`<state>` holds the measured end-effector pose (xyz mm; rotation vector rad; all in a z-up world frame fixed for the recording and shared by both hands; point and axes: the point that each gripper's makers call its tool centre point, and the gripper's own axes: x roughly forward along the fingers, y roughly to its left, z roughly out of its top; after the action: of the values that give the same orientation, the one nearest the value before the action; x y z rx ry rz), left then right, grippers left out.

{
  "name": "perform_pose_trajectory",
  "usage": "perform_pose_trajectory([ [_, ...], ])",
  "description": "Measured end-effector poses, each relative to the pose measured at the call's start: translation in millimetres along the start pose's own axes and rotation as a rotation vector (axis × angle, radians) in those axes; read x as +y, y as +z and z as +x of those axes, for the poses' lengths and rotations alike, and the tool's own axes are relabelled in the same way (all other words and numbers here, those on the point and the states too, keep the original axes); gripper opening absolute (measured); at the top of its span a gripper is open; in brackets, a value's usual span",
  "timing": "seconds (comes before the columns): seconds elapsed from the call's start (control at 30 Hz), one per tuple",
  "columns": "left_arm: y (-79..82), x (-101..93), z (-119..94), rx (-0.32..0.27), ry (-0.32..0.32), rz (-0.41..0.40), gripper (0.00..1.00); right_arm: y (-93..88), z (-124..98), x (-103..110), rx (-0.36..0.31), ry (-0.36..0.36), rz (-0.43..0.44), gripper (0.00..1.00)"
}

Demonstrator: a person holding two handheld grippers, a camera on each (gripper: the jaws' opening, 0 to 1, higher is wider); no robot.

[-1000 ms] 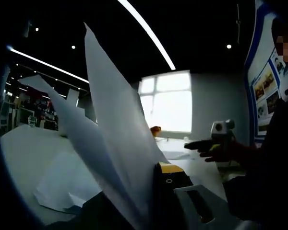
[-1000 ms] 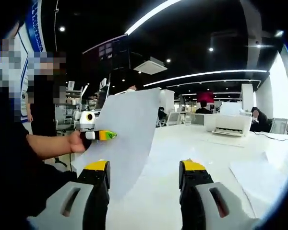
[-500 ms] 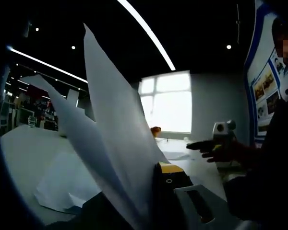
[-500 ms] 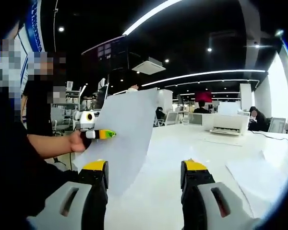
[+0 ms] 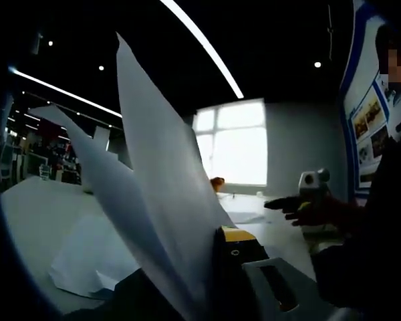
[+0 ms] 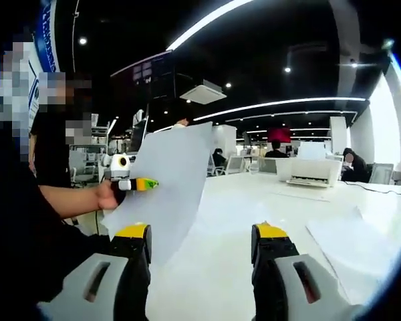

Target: Organize the stack of printing papers by aligning and flattening the scattered papers on the table

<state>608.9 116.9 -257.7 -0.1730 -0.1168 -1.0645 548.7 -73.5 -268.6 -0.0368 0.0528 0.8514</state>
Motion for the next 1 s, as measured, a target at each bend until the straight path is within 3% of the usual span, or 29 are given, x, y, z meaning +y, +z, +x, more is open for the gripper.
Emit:
perform_pose_trajectory([
  [1.0, -0.2, -0.4, -1, 0.004, 0.008, 0.001, 0.08, -0.9, -33, -19, 0.007, -0.067, -0.002, 0.56],
])
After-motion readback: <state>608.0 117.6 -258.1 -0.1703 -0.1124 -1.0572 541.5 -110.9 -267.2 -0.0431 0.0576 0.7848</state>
